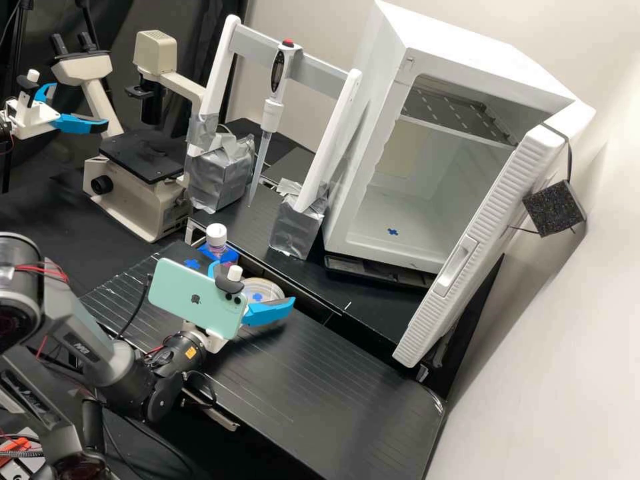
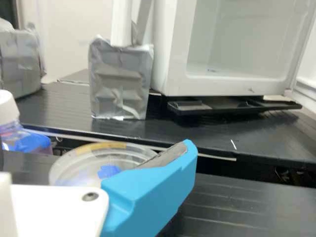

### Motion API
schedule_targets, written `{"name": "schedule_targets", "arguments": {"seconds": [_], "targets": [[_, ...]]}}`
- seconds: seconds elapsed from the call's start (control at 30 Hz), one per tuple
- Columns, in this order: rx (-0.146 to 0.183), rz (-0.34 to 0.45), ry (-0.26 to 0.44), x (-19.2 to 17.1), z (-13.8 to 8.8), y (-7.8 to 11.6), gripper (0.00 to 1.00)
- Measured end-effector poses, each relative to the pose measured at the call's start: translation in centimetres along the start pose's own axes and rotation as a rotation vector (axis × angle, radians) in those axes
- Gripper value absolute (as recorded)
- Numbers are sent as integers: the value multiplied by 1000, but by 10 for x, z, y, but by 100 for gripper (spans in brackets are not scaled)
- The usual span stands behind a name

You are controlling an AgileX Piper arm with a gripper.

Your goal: Move the petri dish to the incubator

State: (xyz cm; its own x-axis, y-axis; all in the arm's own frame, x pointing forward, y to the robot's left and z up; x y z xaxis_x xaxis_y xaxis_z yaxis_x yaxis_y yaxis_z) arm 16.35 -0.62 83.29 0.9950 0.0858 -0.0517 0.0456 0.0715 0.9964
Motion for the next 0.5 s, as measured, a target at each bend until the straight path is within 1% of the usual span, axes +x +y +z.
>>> {"name": "schedule_targets", "arguments": {"seconds": [0.13, 0.23, 0.3, 0.33, 0.4, 0.5], "targets": [[-9, 18, -14, 4, 2, -2, 100], [2, 24, -22, 5, 3, -2, 100], [3, 24, -22, 5, 3, -2, 100], [2, 26, -24, 5, 3, -2, 100], [-12, 24, -23, 3, 4, 0, 100], [-9, 40, -31, -3, 5, 6, 100]]}}
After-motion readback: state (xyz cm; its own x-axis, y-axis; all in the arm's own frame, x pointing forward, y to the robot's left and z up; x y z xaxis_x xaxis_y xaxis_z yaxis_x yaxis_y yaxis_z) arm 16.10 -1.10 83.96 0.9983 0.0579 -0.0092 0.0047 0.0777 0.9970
